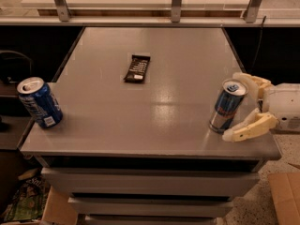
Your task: Move redbull can near rxbar chocolate
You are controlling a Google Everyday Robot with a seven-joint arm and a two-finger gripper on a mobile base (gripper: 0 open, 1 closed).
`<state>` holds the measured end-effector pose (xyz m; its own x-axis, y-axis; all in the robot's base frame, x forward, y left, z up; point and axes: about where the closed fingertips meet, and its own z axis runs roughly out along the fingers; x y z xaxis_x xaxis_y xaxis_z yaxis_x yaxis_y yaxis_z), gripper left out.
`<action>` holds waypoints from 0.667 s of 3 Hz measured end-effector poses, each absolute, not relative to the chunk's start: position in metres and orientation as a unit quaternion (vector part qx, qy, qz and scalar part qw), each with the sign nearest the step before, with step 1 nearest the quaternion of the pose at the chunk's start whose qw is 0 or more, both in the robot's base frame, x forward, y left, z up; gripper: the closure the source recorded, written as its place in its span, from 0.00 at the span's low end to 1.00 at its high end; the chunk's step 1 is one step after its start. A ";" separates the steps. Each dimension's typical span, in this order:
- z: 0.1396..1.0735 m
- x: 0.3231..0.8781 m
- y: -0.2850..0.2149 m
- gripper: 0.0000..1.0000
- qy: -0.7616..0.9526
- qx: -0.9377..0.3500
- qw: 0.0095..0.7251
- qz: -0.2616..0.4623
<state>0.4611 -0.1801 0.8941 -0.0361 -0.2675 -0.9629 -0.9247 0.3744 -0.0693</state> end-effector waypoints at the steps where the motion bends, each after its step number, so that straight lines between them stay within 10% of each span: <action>1: 0.889 0.462 -0.173 0.16 0.637 -0.458 0.522 0.334; 2: 0.883 0.463 -0.169 0.40 0.631 -0.457 0.522 0.348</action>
Offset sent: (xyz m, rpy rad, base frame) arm 0.0028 0.0116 -0.0201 0.0868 0.0232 0.0536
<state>0.4630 -0.1686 0.8830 -0.0384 -0.2127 -0.9764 -0.9395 0.3405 -0.0372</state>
